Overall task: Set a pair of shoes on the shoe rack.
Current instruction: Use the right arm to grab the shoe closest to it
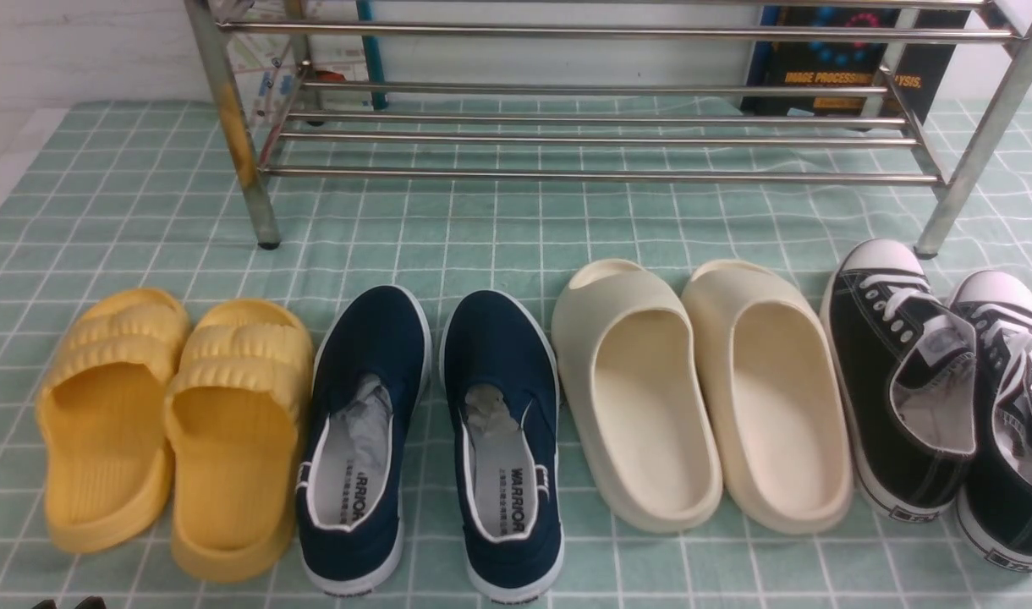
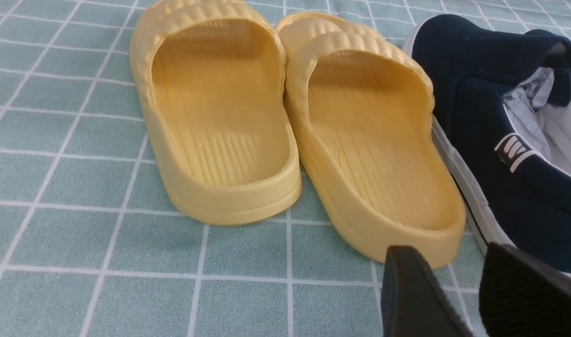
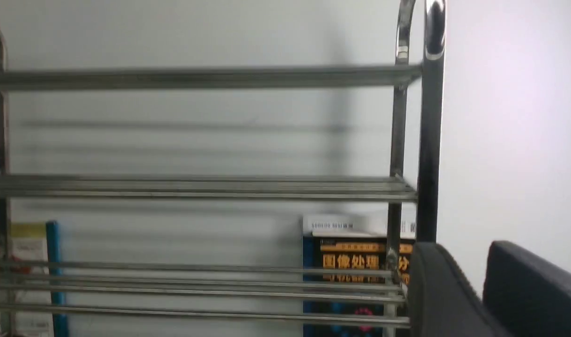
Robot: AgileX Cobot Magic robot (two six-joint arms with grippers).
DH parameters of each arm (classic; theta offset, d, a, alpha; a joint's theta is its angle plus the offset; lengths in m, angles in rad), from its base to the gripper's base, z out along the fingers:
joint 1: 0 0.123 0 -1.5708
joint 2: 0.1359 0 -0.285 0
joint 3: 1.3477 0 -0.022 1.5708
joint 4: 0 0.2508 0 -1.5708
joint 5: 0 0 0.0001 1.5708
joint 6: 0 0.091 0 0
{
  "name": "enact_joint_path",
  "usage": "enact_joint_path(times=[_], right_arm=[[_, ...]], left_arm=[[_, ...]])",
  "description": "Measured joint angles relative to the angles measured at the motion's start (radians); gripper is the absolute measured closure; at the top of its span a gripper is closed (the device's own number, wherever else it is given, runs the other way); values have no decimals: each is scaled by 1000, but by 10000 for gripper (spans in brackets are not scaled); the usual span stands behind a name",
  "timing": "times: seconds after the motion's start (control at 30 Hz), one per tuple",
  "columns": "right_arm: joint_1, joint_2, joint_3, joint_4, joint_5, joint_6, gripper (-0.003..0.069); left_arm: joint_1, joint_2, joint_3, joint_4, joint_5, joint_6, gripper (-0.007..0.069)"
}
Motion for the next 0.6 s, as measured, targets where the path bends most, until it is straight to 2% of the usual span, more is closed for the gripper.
enact_joint_path(times=[0.13,0.27,0.33,0.37,0.4,0.5,0.6], right_arm=[[0,176,-4,0,-118,0,460],[0,308,-28,-7,-71,25,465],[0,389,-66,-44,105,61,477],[2,453,-119,-81,320,91,495],[8,493,-155,-97,450,103,503],[33,598,-265,-100,746,117,512],[82,685,-382,-52,950,100,498]], left_arm=[[0,0,0,0,0,0,386],[0,0,0,0,0,0,386],[0,0,0,0,0,0,386],[0,0,0,0,0,0,386],[0,0,0,0,0,0,386],[0,0,0,0,0,0,386],[0,0,0,0,0,0,386]])
